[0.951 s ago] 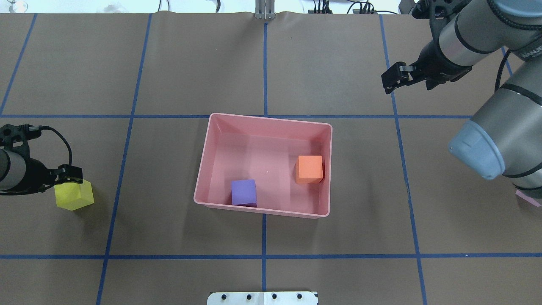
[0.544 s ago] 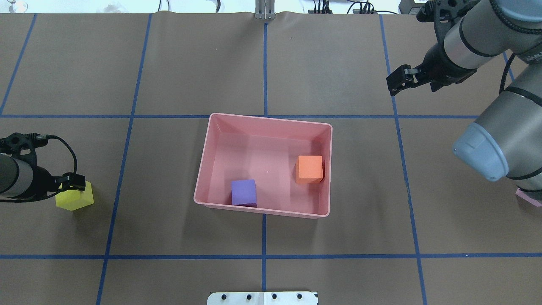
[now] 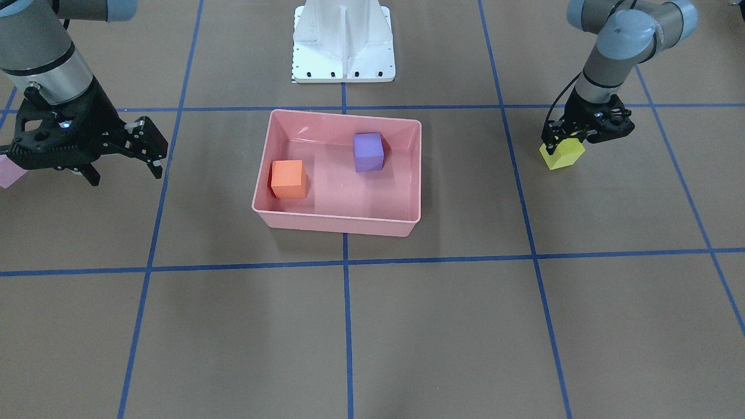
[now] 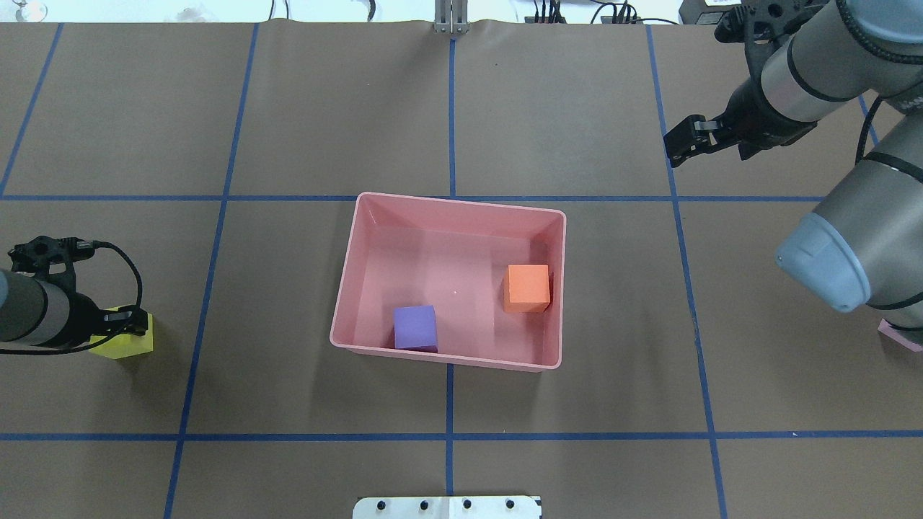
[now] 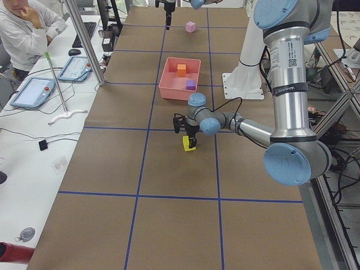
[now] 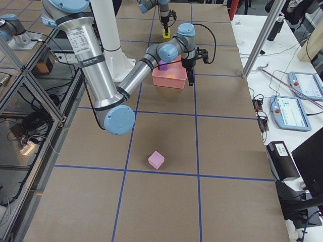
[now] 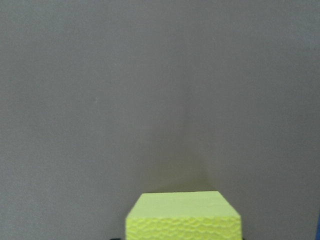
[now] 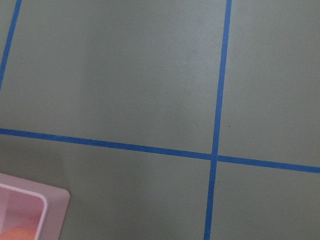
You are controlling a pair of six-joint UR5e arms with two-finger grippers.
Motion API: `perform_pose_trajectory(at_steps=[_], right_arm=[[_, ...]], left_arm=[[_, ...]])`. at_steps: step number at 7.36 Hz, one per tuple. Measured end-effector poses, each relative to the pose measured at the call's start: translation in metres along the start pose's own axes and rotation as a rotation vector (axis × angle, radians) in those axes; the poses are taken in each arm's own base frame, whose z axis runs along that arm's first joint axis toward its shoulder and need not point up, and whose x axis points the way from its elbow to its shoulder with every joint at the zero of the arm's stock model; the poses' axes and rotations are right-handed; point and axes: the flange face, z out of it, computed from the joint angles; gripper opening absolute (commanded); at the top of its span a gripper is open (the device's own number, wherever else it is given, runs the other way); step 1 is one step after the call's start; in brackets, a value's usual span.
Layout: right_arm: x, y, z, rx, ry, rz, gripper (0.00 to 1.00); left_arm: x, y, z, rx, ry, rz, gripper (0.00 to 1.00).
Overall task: Place blocks into pink bin with both arms
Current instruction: 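Grasp the yellow cube with the left gripper while the right gripper withdraws, then carry the yellow cube into the pink bin with the left gripper and release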
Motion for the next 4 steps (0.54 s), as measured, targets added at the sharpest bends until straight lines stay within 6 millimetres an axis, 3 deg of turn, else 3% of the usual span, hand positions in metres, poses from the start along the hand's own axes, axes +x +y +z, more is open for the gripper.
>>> perform_pose_trajectory(at_steps=[1,3,4], right_arm=[[0.002,0.0,0.001,-0.001,0.002,-0.001,1.0],[0.018,0.0,0.002,-0.005,0.017,-0.028,1.0],[0.034,0.0,0.003,-0.008,0.029,-0.047,1.0]], left_arm=[[0.007,0.002,-0.01,0.001,0.021,0.01,0.2],[0.035,-0.003,-0.062,-0.016,0.08,0.009,0.2],[0.071,-0.013,-0.094,-0.016,0.094,0.008,0.2]])
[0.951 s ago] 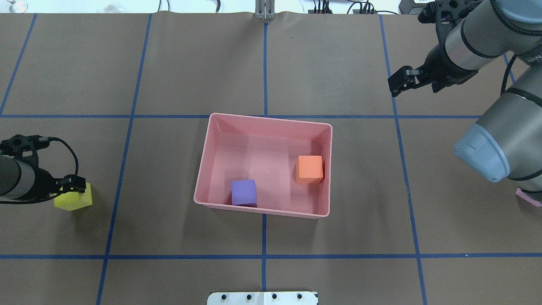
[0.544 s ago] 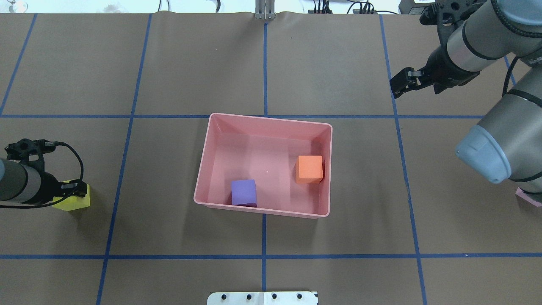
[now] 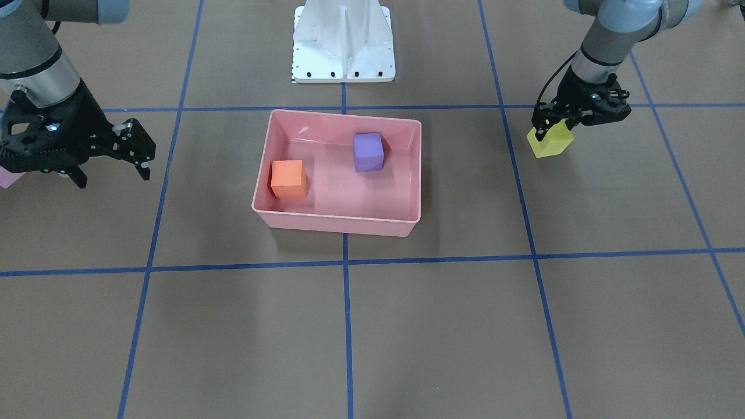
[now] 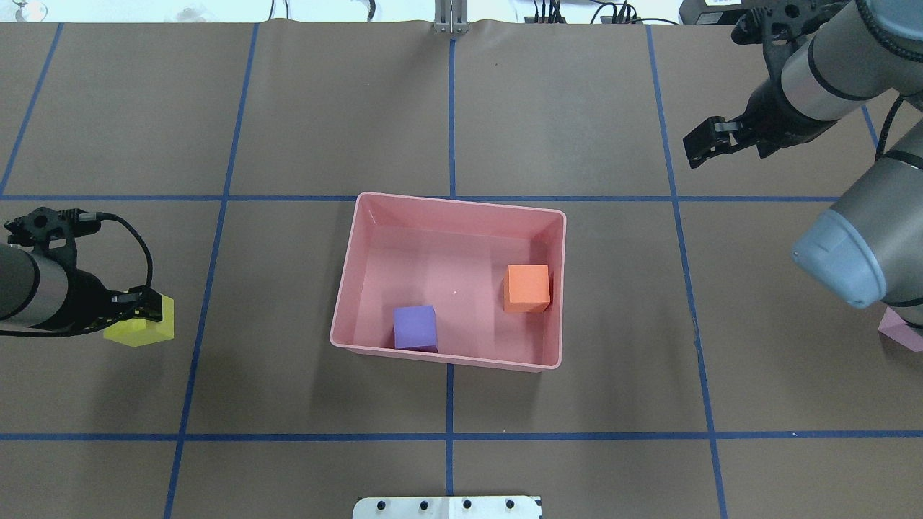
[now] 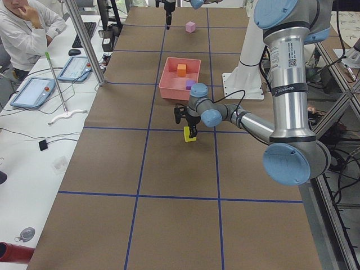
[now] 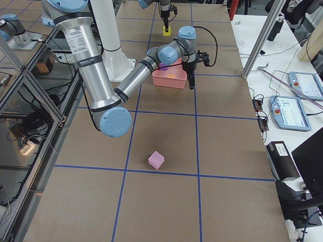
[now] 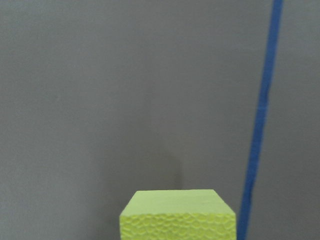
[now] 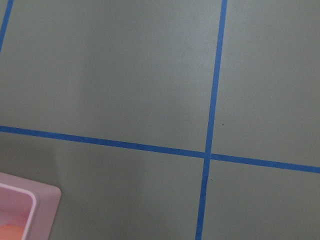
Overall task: Place blocks into pink bin with both arms
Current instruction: 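Carry the yellow cube into the pink bin with the left gripper and release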
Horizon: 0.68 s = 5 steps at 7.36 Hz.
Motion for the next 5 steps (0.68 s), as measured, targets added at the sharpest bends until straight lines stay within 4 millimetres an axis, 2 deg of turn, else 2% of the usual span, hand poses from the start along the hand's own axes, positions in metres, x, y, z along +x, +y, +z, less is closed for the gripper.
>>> perform_pose_trajectory(at_steps=[2,3,4,5], right_arm=[[0.051,0.012,0.008,-0.003,-0.004,-0.039,1.0],[0.086,0.025,0.013,-0.004,-0.017,-0.054,1.0],[0.122,0.041,0.017,-0.005,-0.02,-0.072,1.0],[0.155,0.056,0.019,-0.01,-0.011,-0.093,1.0]], left_arm=[[0.12,-0.022,-0.056,0.0,0.002,-0.002,0.21],[0.174,-0.031,-0.077,0.0,0.005,-0.003,0.21],[0.218,-0.042,-0.085,-0.001,0.007,-0.004,0.3],[0.256,-0.053,-0.085,-0.001,0.006,-0.003,0.44]])
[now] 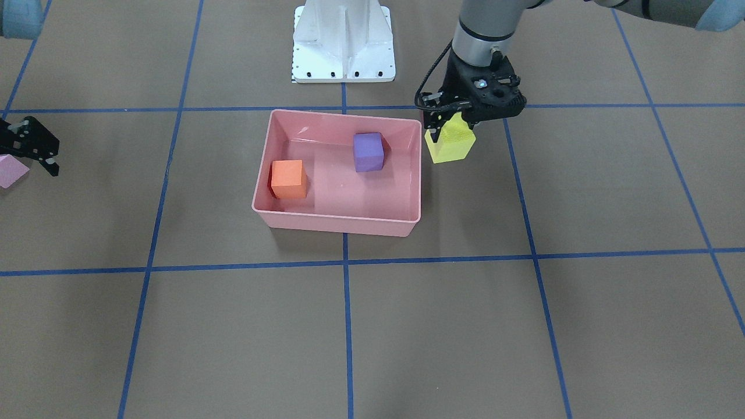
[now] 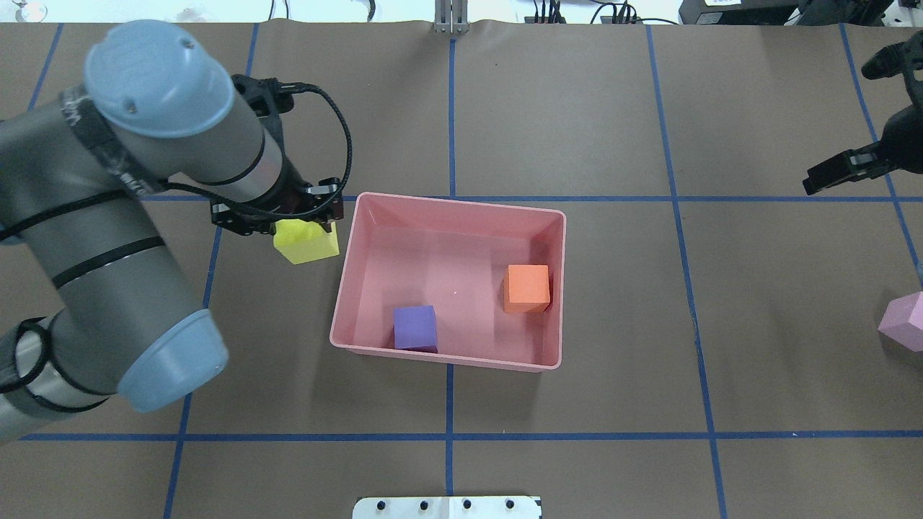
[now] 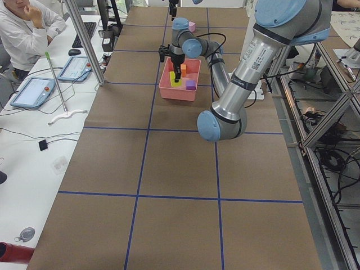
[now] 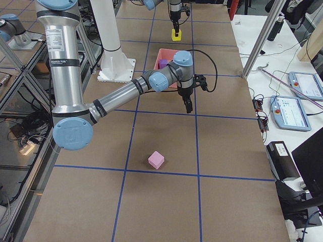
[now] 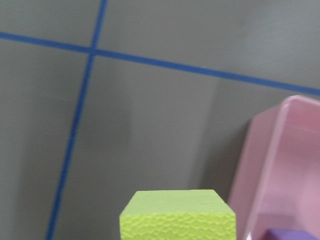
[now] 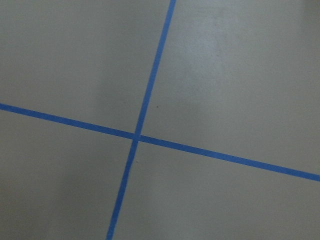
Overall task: Place blocks into pink bin with both arms
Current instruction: 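Carry the yellow cube into the pink bin with the left gripper and release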
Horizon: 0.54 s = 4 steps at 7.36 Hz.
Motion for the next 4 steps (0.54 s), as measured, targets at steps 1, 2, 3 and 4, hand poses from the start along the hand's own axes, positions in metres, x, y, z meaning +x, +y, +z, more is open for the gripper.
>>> perform_pose_trajectory(at_steps=[1,2,3,4], right_arm=[[0.028,0.017,0.001,-0.011,0.013,-0.024,1.0],[0.054,0.034,0.0,-0.026,0.017,-0.046,1.0],[0.076,0.05,-0.002,-0.041,0.016,-0.062,1.0],[0.094,0.066,-0.003,-0.054,0.017,-0.068,1.0]], left_arm=[[0.035,-0.012,0.003,-0.001,-0.002,0.0,0.66],[0.062,-0.023,0.01,-0.002,-0.004,0.003,1.0],[0.077,-0.031,0.02,0.002,-0.001,0.009,1.0],[0.083,-0.034,0.027,0.011,0.0,0.017,1.0]])
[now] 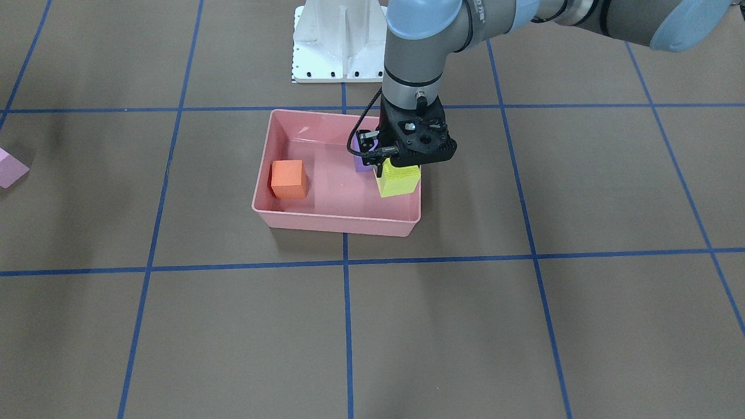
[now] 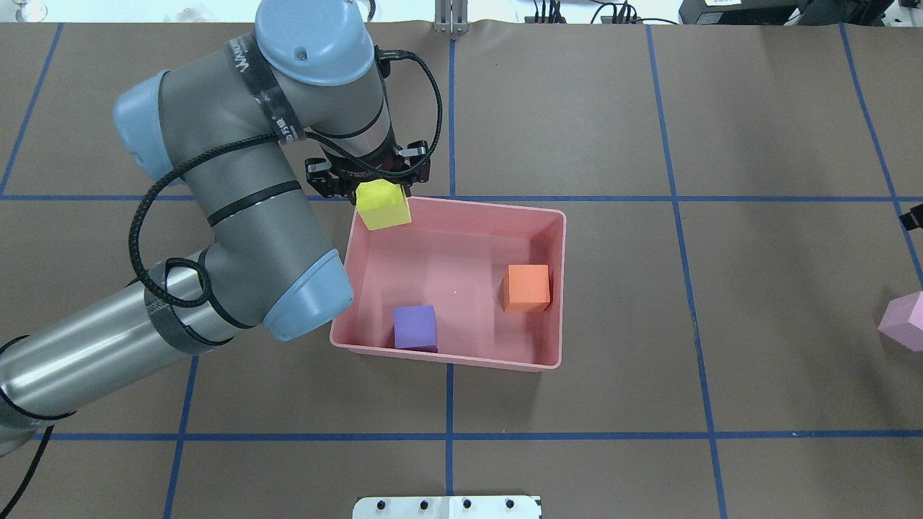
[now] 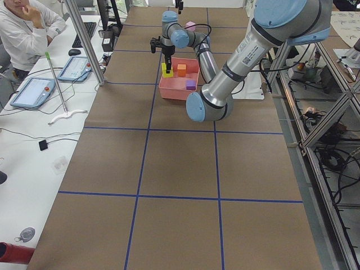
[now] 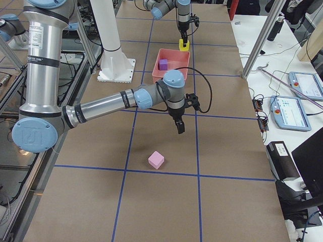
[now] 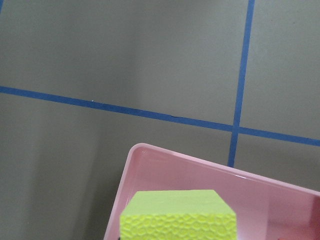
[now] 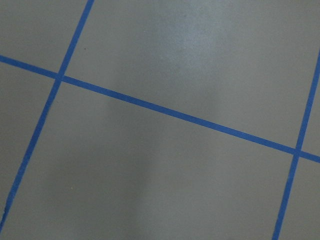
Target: Place blocks into pink bin with both arms
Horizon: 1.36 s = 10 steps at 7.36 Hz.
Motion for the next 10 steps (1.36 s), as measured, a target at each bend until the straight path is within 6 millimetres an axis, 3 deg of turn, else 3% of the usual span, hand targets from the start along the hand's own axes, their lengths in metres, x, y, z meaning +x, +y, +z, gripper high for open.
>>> perform_pose_trajectory(at_steps=[2,3,4,7,8,10], right_arm=[[0.024,0.033,0.004,-0.003,0.003,0.008,1.0],[0.031,0.049,0.008,0.0,0.002,0.011,1.0],[0.039,0.064,0.013,-0.002,0.001,0.015,1.0],[0.072,0.115,0.044,0.044,-0.008,0.035,1.0],[0.077,0.123,0.051,0.077,-0.017,0.033,1.0],[0.084,0.131,0.062,0.134,-0.039,-0.041,1.0]], left_arm=[[-0.004,0.002,-0.008,0.017,0.012,0.093,1.0],[-0.025,0.003,-0.015,0.026,0.011,0.154,1.0],[-0.061,-0.003,-0.021,0.041,-0.003,0.224,1.0],[-0.211,-0.051,-0.042,0.024,-0.056,0.439,1.0],[-0.246,-0.06,-0.048,0.017,-0.066,0.481,1.0],[-0.283,-0.072,-0.053,0.014,-0.087,0.556,1.0]])
